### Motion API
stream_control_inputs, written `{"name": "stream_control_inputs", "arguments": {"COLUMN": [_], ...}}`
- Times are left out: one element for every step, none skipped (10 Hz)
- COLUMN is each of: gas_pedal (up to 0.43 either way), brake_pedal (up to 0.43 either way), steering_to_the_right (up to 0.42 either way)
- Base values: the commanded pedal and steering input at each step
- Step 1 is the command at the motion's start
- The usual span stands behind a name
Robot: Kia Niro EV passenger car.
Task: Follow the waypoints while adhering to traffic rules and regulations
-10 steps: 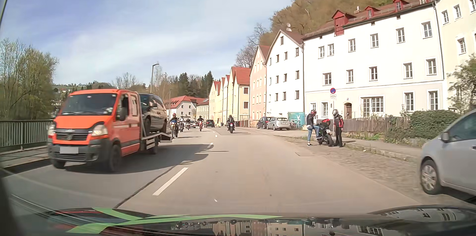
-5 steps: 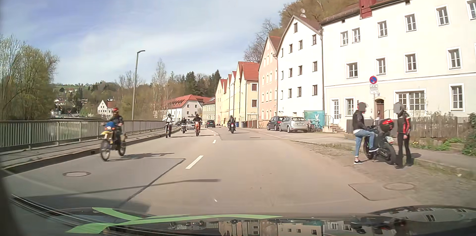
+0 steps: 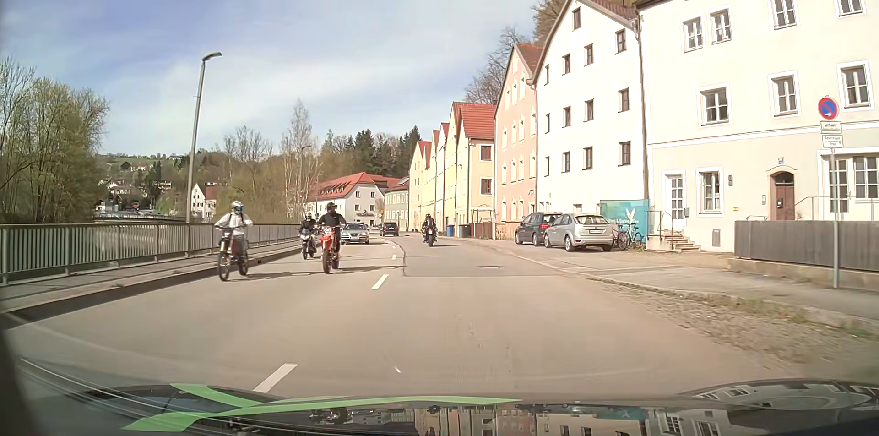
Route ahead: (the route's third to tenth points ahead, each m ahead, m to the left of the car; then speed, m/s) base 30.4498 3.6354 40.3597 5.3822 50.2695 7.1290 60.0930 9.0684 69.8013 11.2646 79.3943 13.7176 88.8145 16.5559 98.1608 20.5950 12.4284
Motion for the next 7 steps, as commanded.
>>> {"name": "stream_control_inputs", "arguments": {"gas_pedal": [0.118,0.130,0.130,0.130,0.110,0.047,0.008], "brake_pedal": [0.000,0.000,0.000,0.000,0.000,0.000,0.000], "steering_to_the_right": [-0.020,-0.021,-0.020,-0.021,-0.021,-0.021,-0.021]}}
